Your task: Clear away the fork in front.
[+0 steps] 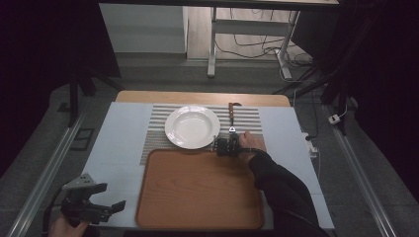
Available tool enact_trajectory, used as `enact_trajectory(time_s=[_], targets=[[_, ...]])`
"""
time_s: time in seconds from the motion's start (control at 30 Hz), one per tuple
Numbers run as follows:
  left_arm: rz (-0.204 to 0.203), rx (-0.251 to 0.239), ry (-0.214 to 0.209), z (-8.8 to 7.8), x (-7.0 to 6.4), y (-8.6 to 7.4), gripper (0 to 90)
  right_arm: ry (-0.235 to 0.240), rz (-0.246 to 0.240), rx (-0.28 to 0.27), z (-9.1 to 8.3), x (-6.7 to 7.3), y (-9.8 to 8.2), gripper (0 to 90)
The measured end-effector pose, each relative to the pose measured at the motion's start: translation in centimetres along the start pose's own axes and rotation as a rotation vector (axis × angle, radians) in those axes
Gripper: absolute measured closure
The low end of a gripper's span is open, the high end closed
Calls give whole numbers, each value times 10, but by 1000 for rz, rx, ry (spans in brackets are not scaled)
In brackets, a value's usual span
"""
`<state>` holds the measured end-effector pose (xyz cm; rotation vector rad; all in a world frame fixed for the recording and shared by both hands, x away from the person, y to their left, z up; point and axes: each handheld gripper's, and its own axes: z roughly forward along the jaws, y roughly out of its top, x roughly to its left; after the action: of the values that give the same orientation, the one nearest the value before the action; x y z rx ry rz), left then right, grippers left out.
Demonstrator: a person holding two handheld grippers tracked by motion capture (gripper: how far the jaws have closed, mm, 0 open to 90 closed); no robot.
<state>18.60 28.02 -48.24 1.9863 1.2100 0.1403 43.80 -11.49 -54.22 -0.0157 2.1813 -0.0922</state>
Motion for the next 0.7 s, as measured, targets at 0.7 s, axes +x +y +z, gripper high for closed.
enact_trajectory(time_s=[0.7], targets=[[1,0,2,0,0,1,0,-3,60,-77,-42,-19,-14,898]])
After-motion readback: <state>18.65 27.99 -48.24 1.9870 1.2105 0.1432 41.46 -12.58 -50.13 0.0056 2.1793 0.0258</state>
